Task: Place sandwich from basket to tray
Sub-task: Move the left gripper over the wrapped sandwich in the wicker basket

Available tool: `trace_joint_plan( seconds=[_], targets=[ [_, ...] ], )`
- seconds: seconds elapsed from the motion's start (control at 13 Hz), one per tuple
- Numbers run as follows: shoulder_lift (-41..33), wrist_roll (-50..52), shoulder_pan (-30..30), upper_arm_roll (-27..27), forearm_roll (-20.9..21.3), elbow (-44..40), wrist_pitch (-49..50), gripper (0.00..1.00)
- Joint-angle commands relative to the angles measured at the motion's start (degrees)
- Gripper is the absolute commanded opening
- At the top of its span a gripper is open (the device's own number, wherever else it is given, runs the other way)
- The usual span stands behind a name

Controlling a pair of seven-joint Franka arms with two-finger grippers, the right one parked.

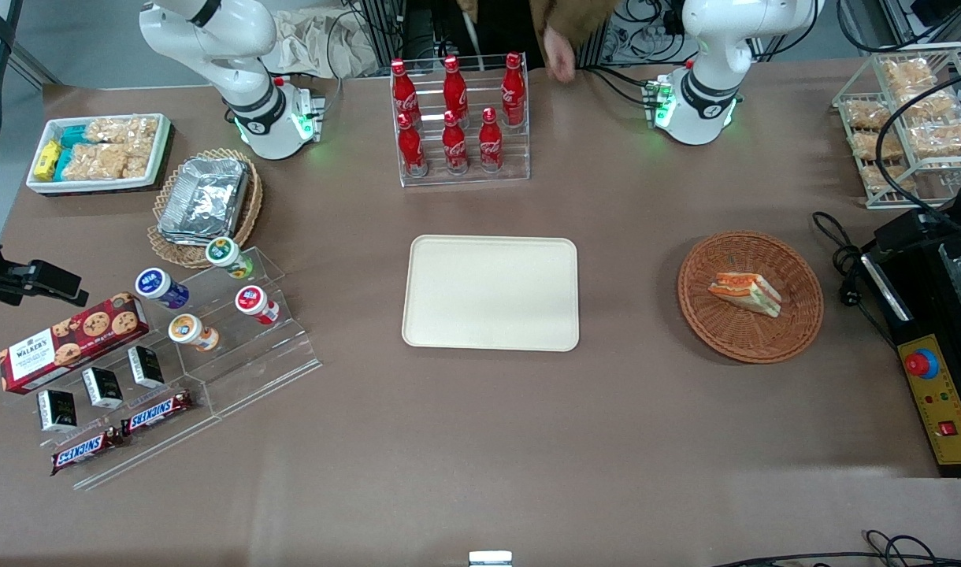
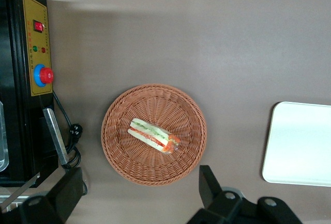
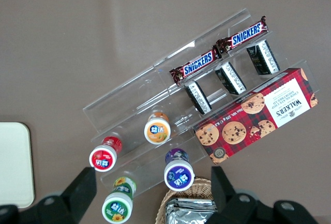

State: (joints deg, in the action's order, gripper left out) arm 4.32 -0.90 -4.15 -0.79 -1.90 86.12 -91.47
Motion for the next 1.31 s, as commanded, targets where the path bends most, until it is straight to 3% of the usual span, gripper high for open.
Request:
trace_joint_plan(
  seconds=[0.0, 0.23, 0.54, 0.62, 0.85, 1.08, 1.23],
  targets=[
    [1.83, 0.45, -0.6, -0.52, -0.48, -2.01, 0.42, 1.0],
    [2.63, 10.24, -0.43, -0.79, -0.13, -4.64, 0.68, 1.0],
    [2.36, 47.92, -0.25, -2.89, -1.18, -1.94, 0.51, 1.0],
    [2.1, 52.01, -0.25, -2.98, -1.09, 0.34, 0.24, 1.0],
    [-2.54, 61.4, -0.25, -3.07, -1.27, 14.71, -10.17, 1.0],
    [-9.22, 67.42, -0.42, -3.34, -1.26, 36.68, -31.42, 1.0],
    [-8.81, 70.66, -0.51, -3.34, -1.27, 42.18, -38.23, 1.0]
  ],
)
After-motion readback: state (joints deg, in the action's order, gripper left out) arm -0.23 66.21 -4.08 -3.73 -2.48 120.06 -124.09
